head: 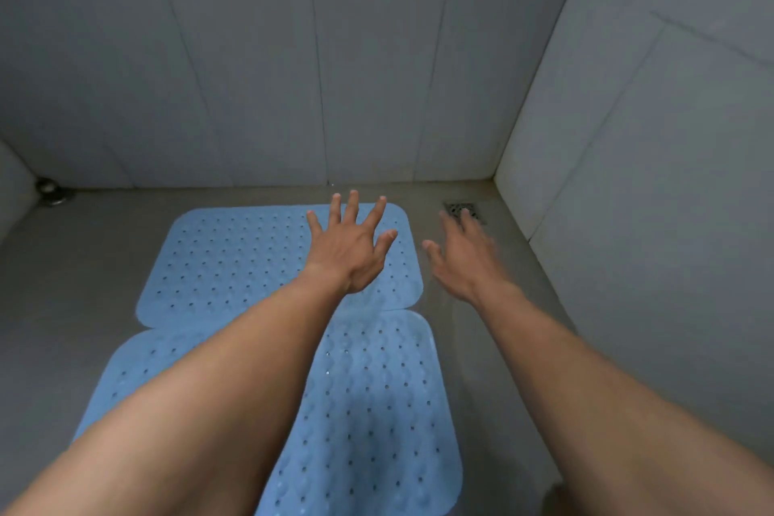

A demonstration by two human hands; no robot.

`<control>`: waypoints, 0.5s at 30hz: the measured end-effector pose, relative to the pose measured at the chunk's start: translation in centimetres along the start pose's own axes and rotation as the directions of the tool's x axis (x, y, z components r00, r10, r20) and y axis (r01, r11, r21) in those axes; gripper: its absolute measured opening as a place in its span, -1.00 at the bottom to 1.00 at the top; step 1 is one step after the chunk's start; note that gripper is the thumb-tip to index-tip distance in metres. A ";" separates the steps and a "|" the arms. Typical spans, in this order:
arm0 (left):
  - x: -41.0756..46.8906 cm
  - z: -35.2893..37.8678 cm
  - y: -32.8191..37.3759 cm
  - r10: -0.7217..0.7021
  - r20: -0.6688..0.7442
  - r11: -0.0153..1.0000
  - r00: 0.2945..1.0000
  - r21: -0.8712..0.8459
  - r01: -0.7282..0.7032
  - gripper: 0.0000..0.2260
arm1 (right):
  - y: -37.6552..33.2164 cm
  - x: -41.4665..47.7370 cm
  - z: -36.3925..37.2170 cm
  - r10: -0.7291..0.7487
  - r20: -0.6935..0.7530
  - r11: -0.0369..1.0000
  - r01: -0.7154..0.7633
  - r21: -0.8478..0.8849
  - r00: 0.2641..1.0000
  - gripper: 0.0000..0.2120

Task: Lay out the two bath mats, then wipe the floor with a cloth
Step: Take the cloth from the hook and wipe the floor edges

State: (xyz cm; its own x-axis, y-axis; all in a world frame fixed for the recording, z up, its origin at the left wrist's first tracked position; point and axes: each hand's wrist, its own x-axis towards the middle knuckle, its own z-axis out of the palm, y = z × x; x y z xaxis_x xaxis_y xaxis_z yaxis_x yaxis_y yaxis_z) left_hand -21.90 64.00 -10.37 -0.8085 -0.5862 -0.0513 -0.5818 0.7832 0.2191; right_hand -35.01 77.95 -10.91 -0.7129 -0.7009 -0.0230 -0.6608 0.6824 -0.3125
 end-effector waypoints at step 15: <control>7.5 -37.1 14.6 0.147 -0.199 0.976 0.969 -0.131 -0.175 -0.60 | -5.8 5.7 -41.3 -0.004 -0.067 0.999 0.001 -0.043 0.998 -0.41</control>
State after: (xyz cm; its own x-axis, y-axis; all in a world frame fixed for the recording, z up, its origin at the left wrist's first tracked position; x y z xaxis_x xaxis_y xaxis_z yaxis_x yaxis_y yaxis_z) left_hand -33.23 63.36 28.57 -0.8514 -0.4938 0.1767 -0.4142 0.8398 0.3509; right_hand -44.90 78.59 29.98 -0.7244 -0.6881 0.0421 -0.6712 0.6899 -0.2711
